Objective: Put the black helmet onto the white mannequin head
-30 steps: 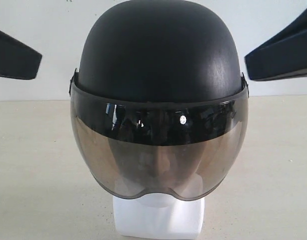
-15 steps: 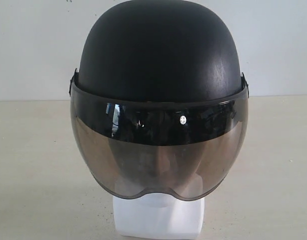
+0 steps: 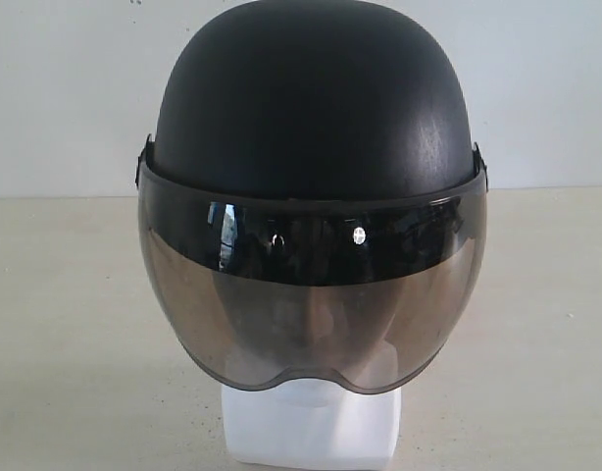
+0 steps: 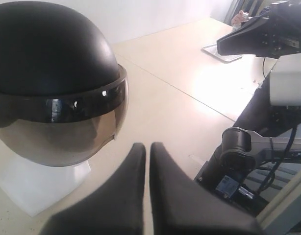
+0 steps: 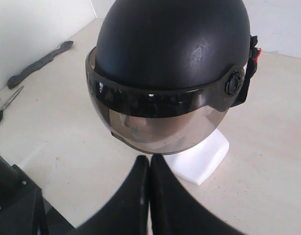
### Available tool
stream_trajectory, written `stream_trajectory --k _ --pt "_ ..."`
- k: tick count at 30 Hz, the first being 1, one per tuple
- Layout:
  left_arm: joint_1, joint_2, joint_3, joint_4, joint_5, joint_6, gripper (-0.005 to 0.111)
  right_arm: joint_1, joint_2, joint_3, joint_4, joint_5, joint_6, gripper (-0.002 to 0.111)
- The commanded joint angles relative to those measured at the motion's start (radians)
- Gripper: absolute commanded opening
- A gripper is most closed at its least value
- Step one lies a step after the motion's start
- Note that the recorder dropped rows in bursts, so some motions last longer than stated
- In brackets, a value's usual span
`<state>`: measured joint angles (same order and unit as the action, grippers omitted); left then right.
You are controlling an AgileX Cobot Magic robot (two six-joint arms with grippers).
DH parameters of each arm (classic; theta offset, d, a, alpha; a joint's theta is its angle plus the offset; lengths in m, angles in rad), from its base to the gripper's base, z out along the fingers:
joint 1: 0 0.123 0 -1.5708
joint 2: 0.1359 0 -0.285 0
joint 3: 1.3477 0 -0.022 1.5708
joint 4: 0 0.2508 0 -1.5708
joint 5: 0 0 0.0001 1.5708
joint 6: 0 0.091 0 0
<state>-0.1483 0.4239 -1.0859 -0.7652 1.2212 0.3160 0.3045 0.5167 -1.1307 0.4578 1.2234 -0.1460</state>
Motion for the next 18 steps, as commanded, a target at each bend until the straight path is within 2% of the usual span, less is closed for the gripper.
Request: stream_trajectory --k 1,15,18 --pt "-0.002 -0.021 0.007 -0.002 0.0 -0.01 0.004 -0.004 -0.005 0.003 0.003 -0.002 0.0 0.0" --pt "-0.002 -0.024 0.007 -0.002 0.0 -0.01 0.004 -0.004 -0.005 0.003 0.003 -0.002 0.0 0.0" --pt "-0.002 -0.041 0.007 0.04 0.0 0.053 0.004 -0.004 -0.005 0.003 0.003 -0.002 0.0 0.0"
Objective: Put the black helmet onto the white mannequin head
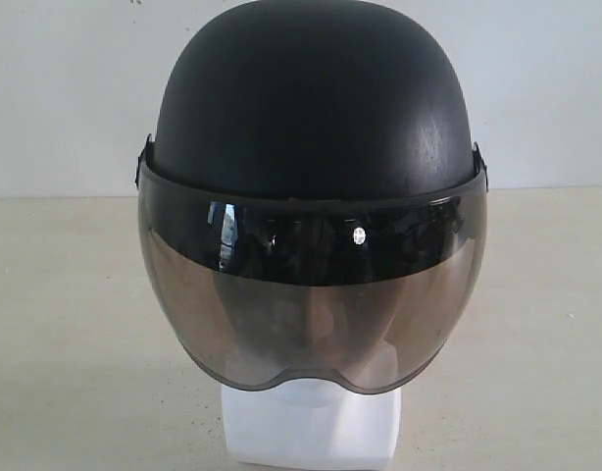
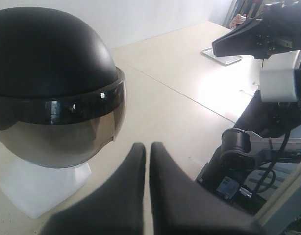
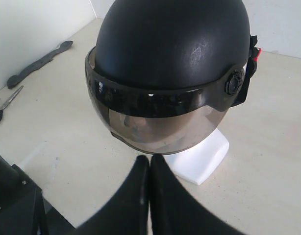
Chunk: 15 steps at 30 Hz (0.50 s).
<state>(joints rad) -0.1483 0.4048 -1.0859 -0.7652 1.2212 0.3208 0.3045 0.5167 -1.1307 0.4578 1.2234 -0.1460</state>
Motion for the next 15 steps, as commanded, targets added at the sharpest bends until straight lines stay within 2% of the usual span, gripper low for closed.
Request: stream_trajectory --k 1,4,7,15 --pt "-0.002 -0.03 0.007 0.048 0.0 0.056 0.004 -0.004 -0.005 0.003 0.003 -0.002 0.0 0.0" --pt "-0.002 -0.078 0.004 0.087 0.0 0.064 0.004 -0.004 -0.005 0.003 0.003 -0.002 0.0 0.0" --pt "0.0 -0.155 0.002 0.228 0.0 0.037 0.004 -0.004 -0.005 0.003 0.003 -0.002 0.0 0.0" --pt "0.048 -0.339 -0.059 0.695 0.0 -0.327 0.004 -0.004 -0.005 0.003 0.003 -0.002 0.0 0.0"
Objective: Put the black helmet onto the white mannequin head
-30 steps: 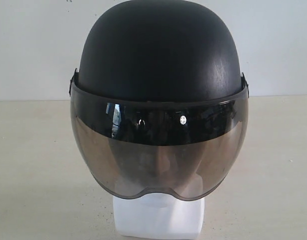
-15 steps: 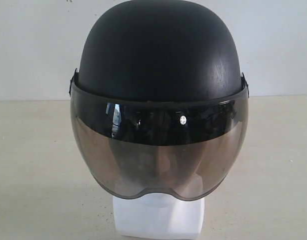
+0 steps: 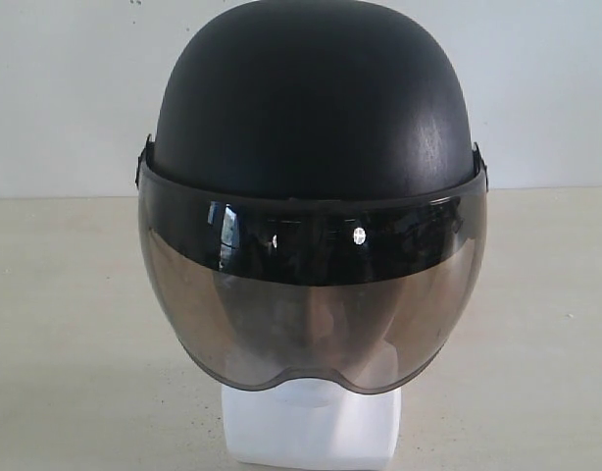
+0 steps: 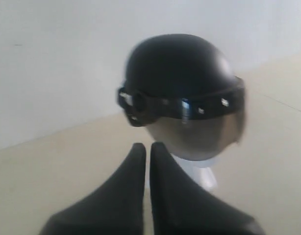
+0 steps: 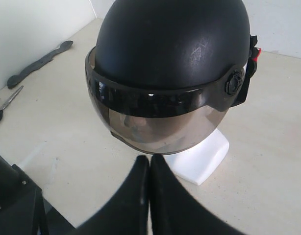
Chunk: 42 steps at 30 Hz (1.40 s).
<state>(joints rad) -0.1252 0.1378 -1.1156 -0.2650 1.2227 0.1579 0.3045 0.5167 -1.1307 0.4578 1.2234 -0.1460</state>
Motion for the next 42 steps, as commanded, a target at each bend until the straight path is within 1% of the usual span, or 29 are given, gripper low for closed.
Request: stream_trajectory --k 1,5,9,11,13,15,17,20,23,27,31,38,42 --pt "0.03 -0.09 -0.03 0.238 -0.002 -0.191 0.004 -0.004 -0.005 0.003 0.003 -0.002 0.0 0.0" --pt "0.062 -0.137 -0.016 0.382 -0.002 -0.304 0.004 -0.004 -0.005 0.003 0.003 -0.002 0.0 0.0" --pt "0.092 -0.138 0.077 0.518 -0.002 -0.387 0.004 -0.004 -0.005 0.003 0.003 -0.002 0.002 0.0" --pt "0.094 -0.138 0.129 0.543 -0.002 -0.425 0.004 -0.004 -0.005 0.003 0.003 -0.002 0.002 0.0" --pt "0.094 -0.138 0.194 0.53 -0.002 -0.448 0.004 -0.004 -0.005 0.003 0.003 -0.002 0.002 0.0" --pt "0.092 -0.138 0.263 0.5 -0.094 -0.46 0.004 -0.004 -0.005 0.003 0.003 -0.002 0.002 0.0" --pt "0.092 -0.138 0.352 0.462 -0.241 -0.46 0.004 -0.004 -0.005 0.003 0.003 -0.002 0.002 0.0" --pt "0.092 -0.138 0.493 0.424 -0.499 -0.46 0.004 -0.004 -0.005 0.003 0.003 -0.002 0.002 0.0" --pt "0.092 -0.138 0.63 0.41 -0.678 -0.46 0.004 -0.004 -0.005 0.003 0.003 -0.002 0.004 0.0" --pt "0.092 -0.138 0.749 0.392 -0.765 -0.46 0.004 -0.004 -0.005 0.003 0.003 -0.002 0.004 0.0" --pt "0.092 -0.138 0.839 0.388 -0.784 -0.46 0.004 -0.004 -0.005 0.003 0.003 -0.002 0.002 0.0" --pt "0.092 -0.138 0.961 0.385 -0.799 -0.46 0.004 -0.004 -0.005 0.003 0.003 -0.002 0.006 0.0" --pt "0.092 -0.138 1.022 0.385 -0.923 -0.496 0.004 -0.004 -0.005 0.003 0.003 -0.002 0.006 0.0"
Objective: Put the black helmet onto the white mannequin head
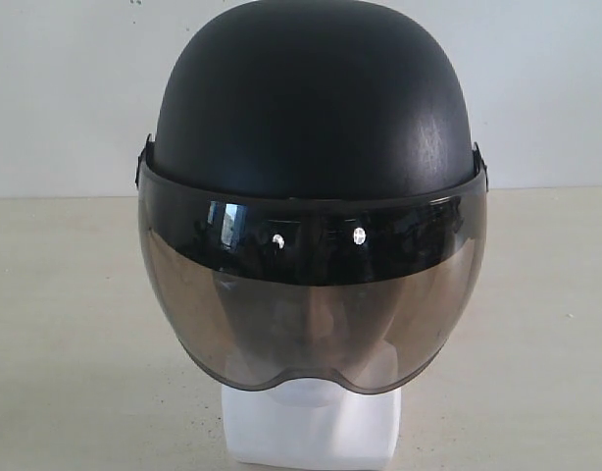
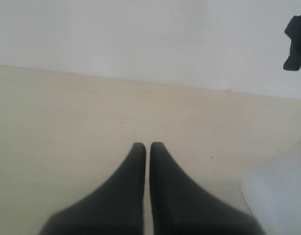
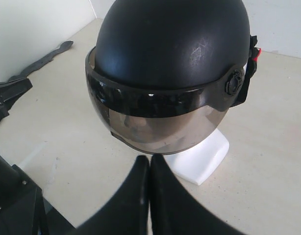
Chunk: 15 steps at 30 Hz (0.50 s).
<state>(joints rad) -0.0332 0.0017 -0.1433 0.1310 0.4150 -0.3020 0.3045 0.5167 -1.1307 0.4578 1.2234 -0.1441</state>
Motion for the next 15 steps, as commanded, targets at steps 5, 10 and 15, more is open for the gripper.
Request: stream_trajectory --k 5,10,15 --pt "0.0 -0.002 0.143 -0.016 -0.322 -0.05 0.004 -0.004 -0.005 0.003 0.003 -0.002 0.004 0.0" --pt "0.0 -0.002 0.143 -0.016 -0.227 -0.05 0.004 -0.004 -0.005 0.003 0.003 -0.002 0.004 0.0" --pt "0.0 -0.002 0.143 0.016 -0.117 -0.031 0.004 -0.004 -0.005 0.003 0.003 -0.002 0.004 0.0"
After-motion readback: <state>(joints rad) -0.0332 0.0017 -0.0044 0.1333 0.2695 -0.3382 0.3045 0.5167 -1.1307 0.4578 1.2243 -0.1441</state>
